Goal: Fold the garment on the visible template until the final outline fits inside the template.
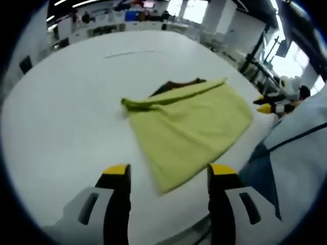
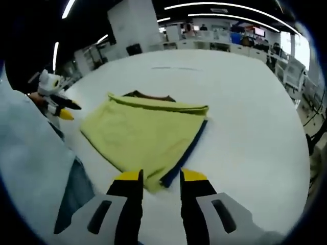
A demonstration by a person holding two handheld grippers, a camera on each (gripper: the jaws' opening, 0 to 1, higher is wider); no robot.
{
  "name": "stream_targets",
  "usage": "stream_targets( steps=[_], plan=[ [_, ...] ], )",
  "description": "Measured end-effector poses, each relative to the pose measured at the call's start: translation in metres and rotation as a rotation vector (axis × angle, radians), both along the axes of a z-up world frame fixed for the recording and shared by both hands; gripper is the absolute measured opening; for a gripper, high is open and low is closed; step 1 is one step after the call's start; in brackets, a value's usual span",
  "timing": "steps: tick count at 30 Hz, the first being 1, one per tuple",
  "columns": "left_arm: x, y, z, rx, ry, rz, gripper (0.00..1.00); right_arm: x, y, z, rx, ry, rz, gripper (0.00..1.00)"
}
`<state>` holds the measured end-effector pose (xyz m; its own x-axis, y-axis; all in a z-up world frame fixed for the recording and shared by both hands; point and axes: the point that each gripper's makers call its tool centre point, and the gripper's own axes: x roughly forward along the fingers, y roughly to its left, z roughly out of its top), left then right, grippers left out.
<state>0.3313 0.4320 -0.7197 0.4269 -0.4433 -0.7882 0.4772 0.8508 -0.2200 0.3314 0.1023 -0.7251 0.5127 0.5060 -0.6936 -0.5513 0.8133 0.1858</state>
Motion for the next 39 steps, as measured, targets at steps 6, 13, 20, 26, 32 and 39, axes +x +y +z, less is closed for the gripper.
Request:
stream_targets(
  steps=[6, 13, 20, 26, 32, 39],
  plan=[
    [-0.006, 0.001, -0.007, -0.006, 0.017, 0.014, 0.54, -0.008, 0.006, -0.005, 0.01, 0.029, 0.011, 0.2],
    [-0.014, 0.003, -0.017, -0.009, 0.05, 0.02, 0.53, -0.017, 0.013, -0.017, 0.022, 0.085, 0.036, 0.17],
    [-0.024, 0.007, -0.027, -0.01, 0.081, 0.029, 0.5, -0.022, 0.011, -0.025, 0.01, 0.101, 0.04, 0.12],
    [-0.028, 0.012, -0.037, -0.01, 0.104, 0.046, 0.47, -0.021, 0.016, -0.029, 0.001, 0.104, 0.054, 0.13],
    [-0.027, 0.011, -0.035, 0.002, 0.097, 0.046, 0.43, -0.021, 0.016, -0.032, -0.01, 0.104, 0.063, 0.11],
    [-0.025, -0.001, -0.035, -0.029, 0.103, 0.026, 0.28, -0.022, 0.016, -0.033, -0.013, 0.111, 0.056, 0.09]
  ],
)
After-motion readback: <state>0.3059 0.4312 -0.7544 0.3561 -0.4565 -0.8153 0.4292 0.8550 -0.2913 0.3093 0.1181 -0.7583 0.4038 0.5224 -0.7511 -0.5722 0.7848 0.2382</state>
